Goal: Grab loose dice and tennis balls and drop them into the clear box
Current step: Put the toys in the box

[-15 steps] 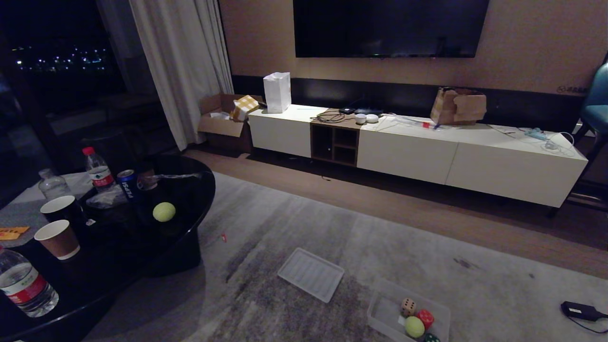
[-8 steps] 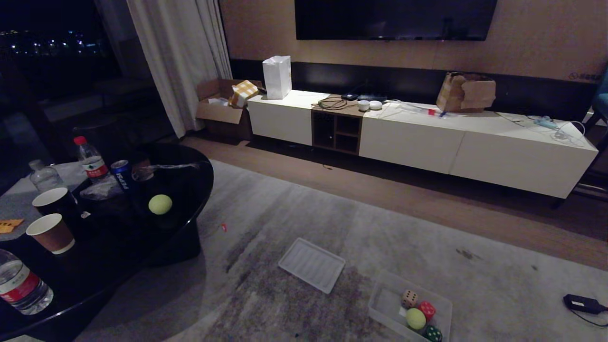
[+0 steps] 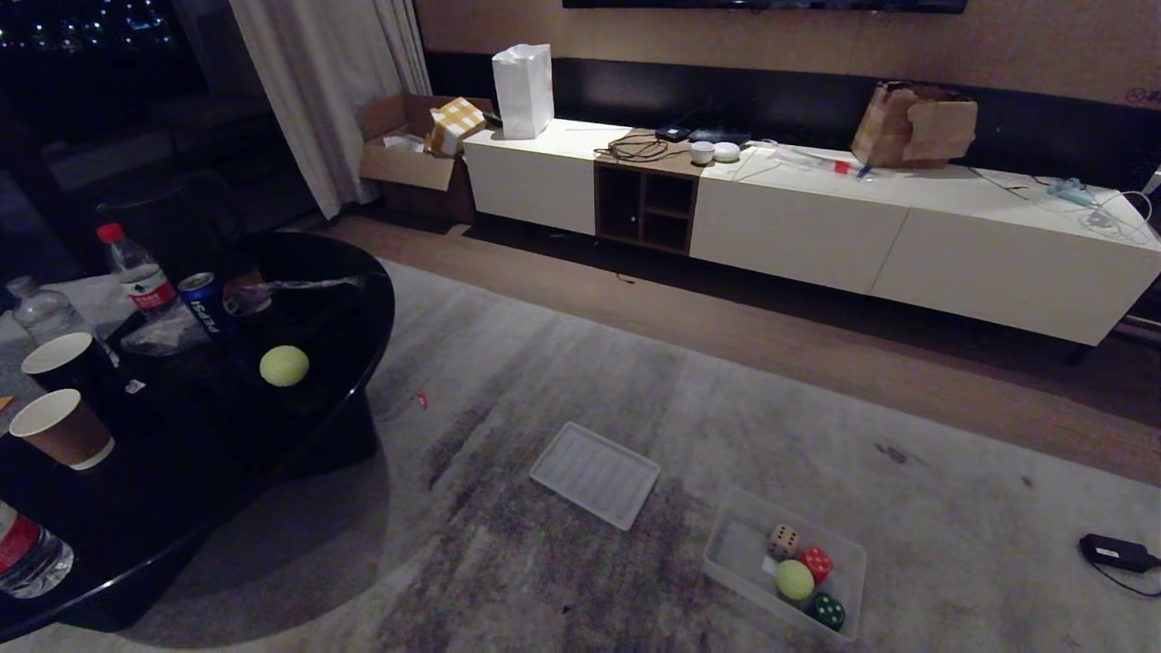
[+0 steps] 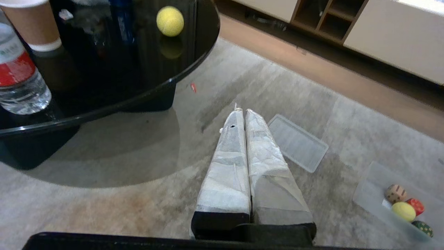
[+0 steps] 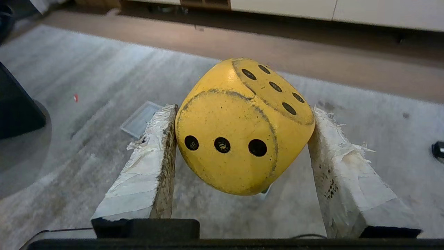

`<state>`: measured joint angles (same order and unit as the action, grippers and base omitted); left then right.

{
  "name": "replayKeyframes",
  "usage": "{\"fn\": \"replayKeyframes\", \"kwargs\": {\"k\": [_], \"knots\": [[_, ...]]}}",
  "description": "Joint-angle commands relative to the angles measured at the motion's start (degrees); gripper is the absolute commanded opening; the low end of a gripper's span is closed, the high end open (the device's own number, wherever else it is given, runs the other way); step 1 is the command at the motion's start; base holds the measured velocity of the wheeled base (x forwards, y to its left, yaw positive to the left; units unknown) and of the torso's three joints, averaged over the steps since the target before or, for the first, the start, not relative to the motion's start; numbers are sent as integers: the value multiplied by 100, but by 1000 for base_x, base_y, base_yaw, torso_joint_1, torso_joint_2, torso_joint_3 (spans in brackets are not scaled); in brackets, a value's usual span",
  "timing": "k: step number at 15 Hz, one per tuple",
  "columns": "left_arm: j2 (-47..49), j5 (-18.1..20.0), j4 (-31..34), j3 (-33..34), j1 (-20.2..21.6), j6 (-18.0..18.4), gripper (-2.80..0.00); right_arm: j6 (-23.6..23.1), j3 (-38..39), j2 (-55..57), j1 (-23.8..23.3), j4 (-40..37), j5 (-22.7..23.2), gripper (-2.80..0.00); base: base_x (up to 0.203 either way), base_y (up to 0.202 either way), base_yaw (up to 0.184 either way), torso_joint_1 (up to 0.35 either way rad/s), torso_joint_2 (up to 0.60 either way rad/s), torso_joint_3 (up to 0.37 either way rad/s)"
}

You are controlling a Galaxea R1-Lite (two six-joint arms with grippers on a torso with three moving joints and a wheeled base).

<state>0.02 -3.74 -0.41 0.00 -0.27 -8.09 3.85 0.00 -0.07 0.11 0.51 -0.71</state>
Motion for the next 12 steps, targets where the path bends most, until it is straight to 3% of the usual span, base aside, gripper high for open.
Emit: {"fn": "replayKeyframes", "kwargs": {"k": [1,12], "knots": [[6,-12,-2,9,0,-8,-280,1,9,7,-2,2,0,-280,0,0,0,-2,6,-206],[6,-4,-2,9,0,-2,-280,1,9,7,-2,2,0,-280,0,0,0,3,3,-198]]}}
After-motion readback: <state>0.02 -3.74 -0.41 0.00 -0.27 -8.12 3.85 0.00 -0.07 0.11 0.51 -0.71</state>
